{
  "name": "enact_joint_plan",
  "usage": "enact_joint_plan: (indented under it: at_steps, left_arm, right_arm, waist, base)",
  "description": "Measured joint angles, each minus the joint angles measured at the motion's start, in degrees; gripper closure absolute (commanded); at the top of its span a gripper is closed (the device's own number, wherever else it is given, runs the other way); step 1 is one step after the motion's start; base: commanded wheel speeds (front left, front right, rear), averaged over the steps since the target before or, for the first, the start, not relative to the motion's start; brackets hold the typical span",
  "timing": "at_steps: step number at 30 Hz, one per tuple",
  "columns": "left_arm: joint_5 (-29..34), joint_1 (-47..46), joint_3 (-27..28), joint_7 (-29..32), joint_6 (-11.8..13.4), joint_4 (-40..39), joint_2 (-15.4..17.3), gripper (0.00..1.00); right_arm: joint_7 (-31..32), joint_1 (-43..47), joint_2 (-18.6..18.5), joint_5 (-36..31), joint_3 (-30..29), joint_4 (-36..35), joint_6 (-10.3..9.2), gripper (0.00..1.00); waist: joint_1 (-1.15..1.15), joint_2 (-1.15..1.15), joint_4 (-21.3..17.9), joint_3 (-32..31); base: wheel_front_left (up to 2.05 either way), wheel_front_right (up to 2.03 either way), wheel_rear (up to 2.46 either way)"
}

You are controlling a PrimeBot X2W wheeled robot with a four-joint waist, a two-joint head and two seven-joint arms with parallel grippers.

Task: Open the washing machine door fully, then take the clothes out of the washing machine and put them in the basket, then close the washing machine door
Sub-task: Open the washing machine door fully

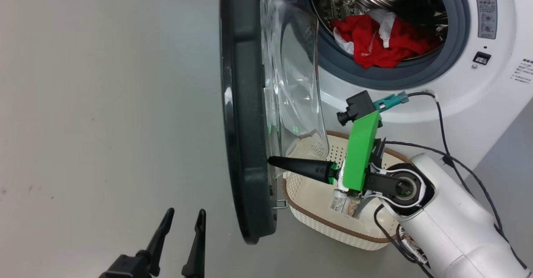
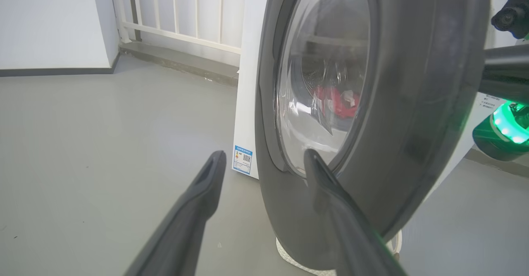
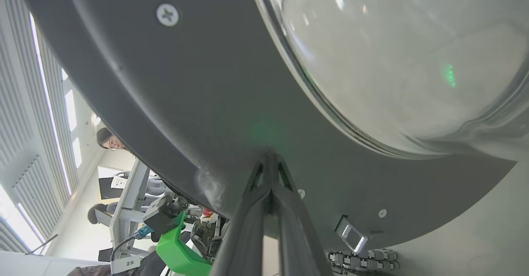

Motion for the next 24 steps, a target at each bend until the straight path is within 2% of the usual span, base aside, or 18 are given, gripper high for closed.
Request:
enact_joint_plan:
  at_steps: [14,18,19,20,24]
  left_arm:
    - [-0.08,0.9,0.78,0.0,0.13,-0.78,-0.01,0.0]
    - [-0.07,0.9,0.81,0.01,0.1,-0.62,0.0,0.0]
    - [-0.07,0.9,0.87,0.0,0.09,-0.56,0.0,0.0]
    - [-0.07,0.9,0.94,0.01,0.09,-0.53,0.0,0.0]
    - [-0.07,0.88,1.41,0.0,0.07,-0.23,0.0,0.0]
  right_arm:
    - [-0.16,0.01,1.0,0.0,0.4,0.04,0.0,1.0]
    - [-1.69,0.85,0.91,-0.22,0.16,0.02,0.0,0.46]
    - [-2.1,0.96,0.9,-0.41,0.16,0.01,0.0,0.17]
    - [-2.13,1.14,0.8,-0.47,0.14,-0.08,0.0,0.0]
    - [-3.37,2.86,0.4,-0.81,0.14,-0.18,0.01,0.0]
  waist:
    - [0.0,0.0,0.07,-0.09]
    - [0.0,0.0,-0.18,-0.54]
    - [0.0,0.0,-0.32,-0.6]
    - [0.0,0.0,-0.51,-0.63]
    - [0.0,0.0,-1.45,-0.66]
  base:
    - [0.0,0.0,0.0]
    - [0.0,0.0,0.0]
    - [0.0,0.0,0.0]
    - [0.0,0.0,0.0]
    - [0.0,0.0,0.0]
